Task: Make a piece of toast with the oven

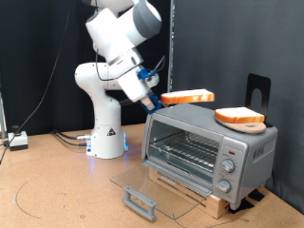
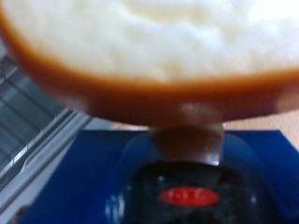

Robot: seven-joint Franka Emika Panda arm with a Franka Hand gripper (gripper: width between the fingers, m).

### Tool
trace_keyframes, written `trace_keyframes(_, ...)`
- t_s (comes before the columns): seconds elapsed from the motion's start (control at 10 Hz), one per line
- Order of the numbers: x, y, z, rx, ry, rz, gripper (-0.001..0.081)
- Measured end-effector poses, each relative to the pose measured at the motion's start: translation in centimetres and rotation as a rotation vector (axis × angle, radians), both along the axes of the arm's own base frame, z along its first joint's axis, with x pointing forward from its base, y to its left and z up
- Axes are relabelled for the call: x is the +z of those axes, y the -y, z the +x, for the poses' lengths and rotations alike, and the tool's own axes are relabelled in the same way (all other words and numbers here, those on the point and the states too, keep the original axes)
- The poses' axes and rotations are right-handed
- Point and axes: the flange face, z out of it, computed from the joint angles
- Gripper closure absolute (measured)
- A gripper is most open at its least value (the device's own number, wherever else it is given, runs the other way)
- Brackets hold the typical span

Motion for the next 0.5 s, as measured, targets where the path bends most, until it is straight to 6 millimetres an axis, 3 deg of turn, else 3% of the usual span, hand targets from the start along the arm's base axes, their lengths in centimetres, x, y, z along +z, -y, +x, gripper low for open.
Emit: trace_keyframes(0.5, -1.3, 6.9, -3.4, 0.06, -0.08, -0.015, 0.041)
